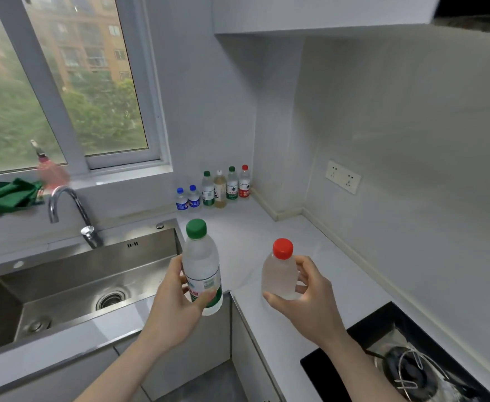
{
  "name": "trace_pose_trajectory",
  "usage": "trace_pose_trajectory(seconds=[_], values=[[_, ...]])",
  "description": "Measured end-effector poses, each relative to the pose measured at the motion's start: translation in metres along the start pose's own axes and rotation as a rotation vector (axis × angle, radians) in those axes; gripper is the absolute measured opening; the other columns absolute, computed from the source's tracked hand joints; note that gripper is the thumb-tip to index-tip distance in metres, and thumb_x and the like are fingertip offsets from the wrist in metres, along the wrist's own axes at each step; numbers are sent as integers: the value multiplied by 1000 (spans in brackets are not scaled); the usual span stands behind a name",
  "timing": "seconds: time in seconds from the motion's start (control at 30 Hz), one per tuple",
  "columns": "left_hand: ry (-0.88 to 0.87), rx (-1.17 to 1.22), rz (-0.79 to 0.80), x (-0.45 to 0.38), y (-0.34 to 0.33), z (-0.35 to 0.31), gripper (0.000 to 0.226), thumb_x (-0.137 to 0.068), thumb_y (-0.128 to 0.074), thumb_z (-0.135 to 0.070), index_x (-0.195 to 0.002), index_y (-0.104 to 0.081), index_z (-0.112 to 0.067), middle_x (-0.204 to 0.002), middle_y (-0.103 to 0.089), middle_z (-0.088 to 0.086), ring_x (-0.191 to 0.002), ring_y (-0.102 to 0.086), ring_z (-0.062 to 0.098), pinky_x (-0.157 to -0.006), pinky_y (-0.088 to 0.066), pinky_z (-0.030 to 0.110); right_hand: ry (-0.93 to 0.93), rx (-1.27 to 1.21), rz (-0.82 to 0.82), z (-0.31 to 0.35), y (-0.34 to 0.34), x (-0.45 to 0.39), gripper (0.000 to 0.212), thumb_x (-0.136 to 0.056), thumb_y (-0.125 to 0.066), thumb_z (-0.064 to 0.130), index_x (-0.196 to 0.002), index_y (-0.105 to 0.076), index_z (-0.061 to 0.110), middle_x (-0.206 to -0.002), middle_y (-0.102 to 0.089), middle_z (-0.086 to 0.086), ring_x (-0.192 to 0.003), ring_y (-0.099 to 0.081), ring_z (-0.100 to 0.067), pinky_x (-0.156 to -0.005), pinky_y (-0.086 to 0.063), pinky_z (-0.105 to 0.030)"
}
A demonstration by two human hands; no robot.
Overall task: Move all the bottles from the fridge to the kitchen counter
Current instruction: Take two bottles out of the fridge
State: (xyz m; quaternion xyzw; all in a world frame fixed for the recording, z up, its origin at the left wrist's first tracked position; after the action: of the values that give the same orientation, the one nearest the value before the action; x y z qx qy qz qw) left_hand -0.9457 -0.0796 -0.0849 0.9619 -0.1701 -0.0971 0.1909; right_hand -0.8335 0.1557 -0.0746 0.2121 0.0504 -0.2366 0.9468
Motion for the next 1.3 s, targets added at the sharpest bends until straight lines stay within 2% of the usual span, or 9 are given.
trace_pose_trajectory(seconds=[0.13,0.23,0.4,0.53,0.67,0.83,1.03,1.13,1.3], values=[[2,-17,-3,-51,15,25,61,-82,-81,-13,-126,-45,-36,-109,-66,-28,-104,-60,-7,-86,-46,14,7,33,-11,-7,-35,-51,58,-68,-93,28,-113,-59,38,-107,-70,19,-101,-67,-7,-82,-58,-23],[26,-20,-3,-92,30,45,60,-82,-81,-14,-121,-45,-39,-108,-63,-34,-101,-61,-6,-82,-49,18,-1,51,-18,-11,-64,-92,59,-67,-93,34,-113,-58,40,-108,-68,22,-101,-66,-5,-80,-57,-23],[43,-54,14,-158,54,75,57,-80,-82,-18,-118,-45,-40,-104,-68,-21,-96,-64,-1,-75,-52,18,-15,76,-33,-15,-113,-153,57,-66,-92,37,-111,-58,40,-108,-69,20,-102,-64,-3,-80,-51,-18],[102,-73,15,-205,62,101,60,-78,-84,-20,-117,-44,-42,-107,-68,-15,-97,-66,7,-80,-57,31,-56,94,-5,-24,-143,-195,57,-68,-92,35,-113,-57,38,-110,-68,18,-103,-63,-6,-74,-47,-18],[157,-97,4,-247,61,124,58,-73,-84,-25,-108,-43,-44,-104,-68,-15,-95,-66,8,-82,-58,38,-82,127,34,-39,-163,-237,59,-68,-92,37,-114,-56,38,-111,-67,20,-103,-61,-4,-71,-47,-17],[223,-144,-21,-311,49,153,55,-71,-83,-31,-103,-40,-41,-101,-66,-15,-93,-65,13,-77,-55,38,-116,127,98,-65,-191,-309,61,-69,-92,34,-117,-55,32,-113,-66,16,-104,-62,-6,-68,-47,-13],[295,-154,-68,-378,31,177,51,-73,-80,-29,-104,-40,-37,-97,-59,-17,-88,-62,10,-68,-51,33,-154,139,199,-104,-221,-392,59,-67,-91,28,-115,-56,34,-110,-68,14,-103,-64,-10,-73,-49,-17],[346,-161,-83,-407,23,194,55,-72,-81,-27,-109,-41,-35,-98,-58,-16,-90,-61,9,-74,-55,37,-195,144,225,-124,-238,-425,60,-65,-91,26,-113,-57,35,-108,-68,14,-102,-65,-11,-78,-54,-24],[383,-178,-91,-443,16,213,57,-72,-80,-25,-110,-40,-35,-101,-59,-12,-88,-59,8,-63,-45,27,-234,160,266,-151,-261,-466,55,-59,-88,33,-103,-57,40,-103,-68,18,-97,-65,-8,-81,-60,-36]])
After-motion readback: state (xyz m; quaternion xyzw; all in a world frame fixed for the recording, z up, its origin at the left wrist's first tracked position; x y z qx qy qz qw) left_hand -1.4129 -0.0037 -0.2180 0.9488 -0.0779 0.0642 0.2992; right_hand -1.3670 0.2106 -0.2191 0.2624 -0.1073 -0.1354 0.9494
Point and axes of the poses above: each hand's wrist, its own x-axis away from the middle knuckle, its own y-axis out of the back of the hand, z = x × y, the point moved 1 cm from there along -x, towards the middle knuckle
